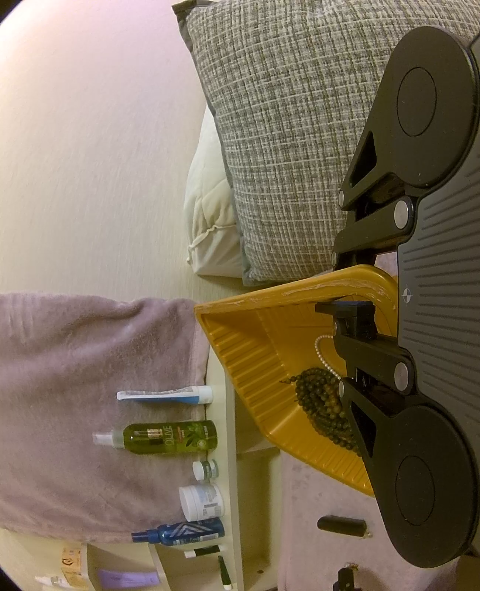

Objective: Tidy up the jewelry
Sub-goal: 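Move the left gripper to the towel and grasp the small earring, then carry the earring into the orange tray and open the left gripper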

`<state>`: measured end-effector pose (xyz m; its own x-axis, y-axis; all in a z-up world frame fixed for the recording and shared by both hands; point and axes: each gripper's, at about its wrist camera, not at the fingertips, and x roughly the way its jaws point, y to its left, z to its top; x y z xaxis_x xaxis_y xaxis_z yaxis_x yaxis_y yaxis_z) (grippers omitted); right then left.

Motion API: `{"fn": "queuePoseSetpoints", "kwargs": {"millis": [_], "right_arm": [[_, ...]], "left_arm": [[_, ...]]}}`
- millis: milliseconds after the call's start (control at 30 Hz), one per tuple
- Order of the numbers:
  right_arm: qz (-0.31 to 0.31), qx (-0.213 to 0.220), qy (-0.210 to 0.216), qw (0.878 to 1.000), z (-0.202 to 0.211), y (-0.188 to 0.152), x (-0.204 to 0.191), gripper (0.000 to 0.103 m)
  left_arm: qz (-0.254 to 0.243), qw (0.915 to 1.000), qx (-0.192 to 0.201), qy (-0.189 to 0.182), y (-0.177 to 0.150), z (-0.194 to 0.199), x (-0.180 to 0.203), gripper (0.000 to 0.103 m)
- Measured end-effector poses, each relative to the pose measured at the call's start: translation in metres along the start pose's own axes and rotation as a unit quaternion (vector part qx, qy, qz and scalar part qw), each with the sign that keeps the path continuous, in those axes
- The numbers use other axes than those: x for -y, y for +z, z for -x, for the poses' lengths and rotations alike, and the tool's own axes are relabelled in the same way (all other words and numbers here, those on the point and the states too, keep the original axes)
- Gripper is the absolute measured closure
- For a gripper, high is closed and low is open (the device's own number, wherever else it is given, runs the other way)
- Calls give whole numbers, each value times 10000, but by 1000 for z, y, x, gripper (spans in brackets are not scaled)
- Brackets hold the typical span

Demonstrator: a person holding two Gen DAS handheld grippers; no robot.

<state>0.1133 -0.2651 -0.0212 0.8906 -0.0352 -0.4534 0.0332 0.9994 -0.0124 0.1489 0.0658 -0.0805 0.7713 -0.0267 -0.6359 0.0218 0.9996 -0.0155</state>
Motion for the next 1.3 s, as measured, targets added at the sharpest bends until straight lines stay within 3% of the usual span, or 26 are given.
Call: {"fn": "queuePoseSetpoints", "kwargs": {"millis": [333,467,800,1033,1300], "right_arm": [[-1,-2,-1,10000,0,0,0,97],[-1,3,0,10000,0,0,0,97],[-3,6,1,10000,0,0,0,97],[-4,7,3,10000,-1,0,1,97],[-6,18,16,10000,0,1,0,97]], "left_arm": [[-224,9997,-28,78,-4,-13,7,80],[-260,9996,-39,68,-4,-14,7,93],[-298,9995,117,41,3,1,12,94],[-396,9960,403,-693,22,22,44,94],[-658,9769,466,-1978,34,40,104,94]]}}
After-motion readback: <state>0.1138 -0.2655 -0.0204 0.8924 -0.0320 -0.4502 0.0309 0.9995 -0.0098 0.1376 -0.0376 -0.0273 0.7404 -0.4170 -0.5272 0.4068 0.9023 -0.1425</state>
